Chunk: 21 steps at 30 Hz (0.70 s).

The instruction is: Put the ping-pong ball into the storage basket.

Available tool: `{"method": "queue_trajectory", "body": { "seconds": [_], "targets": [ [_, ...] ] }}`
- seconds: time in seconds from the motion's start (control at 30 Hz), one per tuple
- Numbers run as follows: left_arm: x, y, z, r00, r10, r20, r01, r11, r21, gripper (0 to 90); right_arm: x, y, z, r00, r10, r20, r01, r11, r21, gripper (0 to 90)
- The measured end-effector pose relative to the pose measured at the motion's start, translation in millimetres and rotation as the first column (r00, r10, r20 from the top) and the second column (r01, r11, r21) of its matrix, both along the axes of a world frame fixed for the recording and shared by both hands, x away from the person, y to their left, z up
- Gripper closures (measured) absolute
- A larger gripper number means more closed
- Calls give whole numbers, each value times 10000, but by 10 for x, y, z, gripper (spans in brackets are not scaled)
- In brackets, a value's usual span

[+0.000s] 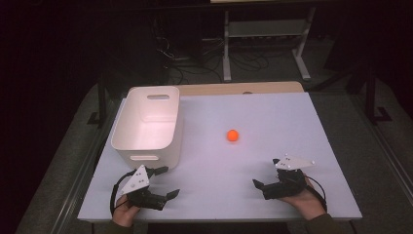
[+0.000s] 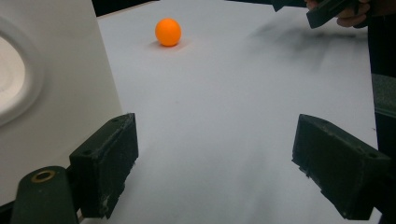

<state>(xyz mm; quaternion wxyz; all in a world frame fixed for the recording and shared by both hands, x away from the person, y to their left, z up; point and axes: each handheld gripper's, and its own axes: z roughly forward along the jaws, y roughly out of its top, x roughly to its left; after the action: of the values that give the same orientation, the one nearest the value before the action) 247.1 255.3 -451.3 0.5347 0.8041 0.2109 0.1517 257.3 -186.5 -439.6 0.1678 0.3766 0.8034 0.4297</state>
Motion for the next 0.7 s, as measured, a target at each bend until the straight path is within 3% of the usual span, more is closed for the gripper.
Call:
{"method": "queue_trajectory", "body": {
  "seconds": [0.7],
  "targets": [
    [-4,-1,0,10000,-19,56,19,10000,16,141,41,62,9,9997,228,-83,-229,9996,-149,0]
  ]
}}
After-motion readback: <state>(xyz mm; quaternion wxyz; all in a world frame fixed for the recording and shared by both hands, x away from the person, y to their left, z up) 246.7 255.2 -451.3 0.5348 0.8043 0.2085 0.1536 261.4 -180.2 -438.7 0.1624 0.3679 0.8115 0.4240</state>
